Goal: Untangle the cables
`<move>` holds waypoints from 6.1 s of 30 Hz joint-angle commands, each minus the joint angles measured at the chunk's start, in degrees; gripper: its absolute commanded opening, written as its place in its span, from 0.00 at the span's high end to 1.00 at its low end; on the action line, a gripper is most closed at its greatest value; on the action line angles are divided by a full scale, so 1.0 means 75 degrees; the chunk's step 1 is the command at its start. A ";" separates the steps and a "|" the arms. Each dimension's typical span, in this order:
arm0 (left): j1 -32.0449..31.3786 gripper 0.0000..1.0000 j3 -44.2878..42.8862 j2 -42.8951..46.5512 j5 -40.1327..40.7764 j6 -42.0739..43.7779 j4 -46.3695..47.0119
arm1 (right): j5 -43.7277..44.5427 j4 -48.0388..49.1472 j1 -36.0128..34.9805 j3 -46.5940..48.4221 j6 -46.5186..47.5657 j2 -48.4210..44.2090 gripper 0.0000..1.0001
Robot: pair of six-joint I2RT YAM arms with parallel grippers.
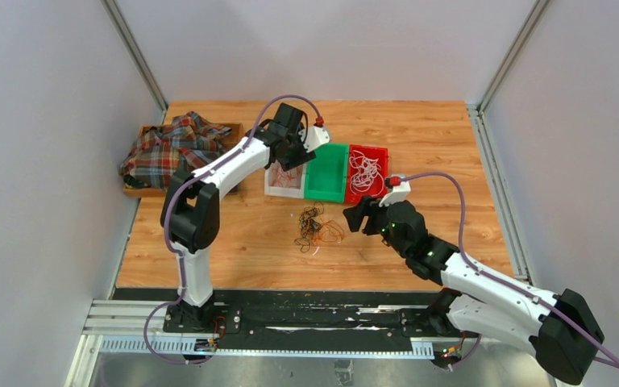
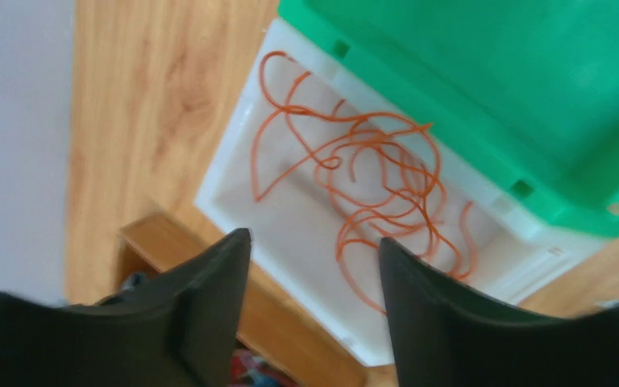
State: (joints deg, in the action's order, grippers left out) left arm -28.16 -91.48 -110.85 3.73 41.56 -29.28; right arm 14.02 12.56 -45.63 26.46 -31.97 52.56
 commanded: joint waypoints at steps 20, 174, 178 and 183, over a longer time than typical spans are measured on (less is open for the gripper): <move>-0.0089 0.02 0.0441 0.2285 -0.3738 -0.1145 -0.2772 | -0.2451 -0.2347 0.0459 0.1742 -0.0298 0.3075 0.37; -0.2796 1.00 -0.4744 0.4754 -0.1298 -0.0029 -0.0468 | -0.5576 0.1785 -0.0745 0.3027 0.0559 0.5585 0.66; -0.2796 1.00 -0.4916 0.4747 -0.1169 0.0205 0.0265 | -0.5459 0.1510 -0.0749 0.3023 0.0547 0.5786 0.67; -0.2796 1.00 -0.4907 0.4701 -0.0666 0.0901 0.1995 | -0.5248 0.1326 -0.0815 0.2853 0.0527 0.6017 0.66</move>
State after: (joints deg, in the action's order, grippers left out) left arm -48.75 -127.13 -75.05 -4.95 43.57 -28.21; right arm -27.73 24.53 -50.39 49.65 -28.69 96.18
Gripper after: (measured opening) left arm 0.017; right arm 0.330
